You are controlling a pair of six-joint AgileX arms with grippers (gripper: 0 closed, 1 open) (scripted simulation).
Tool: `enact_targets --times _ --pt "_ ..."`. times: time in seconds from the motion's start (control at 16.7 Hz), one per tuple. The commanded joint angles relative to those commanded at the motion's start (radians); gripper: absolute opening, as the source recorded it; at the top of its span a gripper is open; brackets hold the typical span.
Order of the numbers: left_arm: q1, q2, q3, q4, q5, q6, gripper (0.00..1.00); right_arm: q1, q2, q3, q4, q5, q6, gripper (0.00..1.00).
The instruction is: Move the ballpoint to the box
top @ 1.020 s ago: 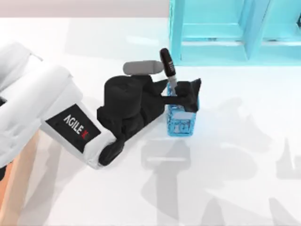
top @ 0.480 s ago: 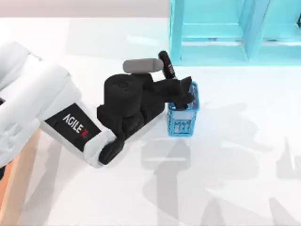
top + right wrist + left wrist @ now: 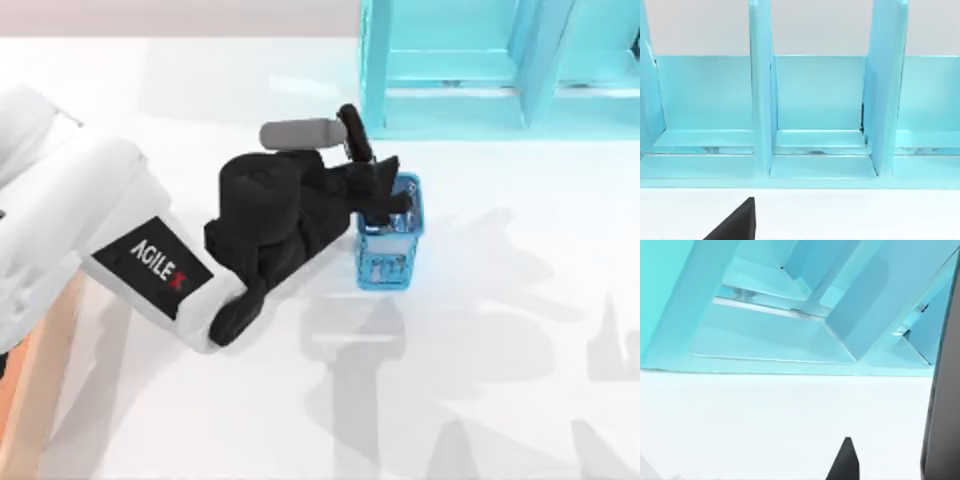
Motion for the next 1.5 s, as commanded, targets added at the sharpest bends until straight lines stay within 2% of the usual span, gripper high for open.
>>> enact_targets --times 0.24,0.42,0.9,1.08,1.5 --pt "0.012 -0.019 0.006 0.004 -0.003 0.007 0.00 0.000 0.000 0.000 0.000 0.000 0.000 1.00" --pt "0.063 -0.088 -0.005 -0.062 0.038 0.017 0.00 0.000 0.000 0.000 0.000 0.000 0.000 1.00" --pt "0.334 -0.532 -0.044 -0.469 0.297 0.072 0.00 0.000 0.000 0.000 0.000 0.000 0.000 1.00" --pt "0.401 -0.625 -0.058 -0.565 0.368 0.083 0.00 0.000 0.000 0.000 0.000 0.000 0.000 1.00" --pt "0.403 -0.633 -0.049 -0.580 0.383 0.092 0.00 0.000 0.000 0.000 0.000 0.000 0.000 1.00"
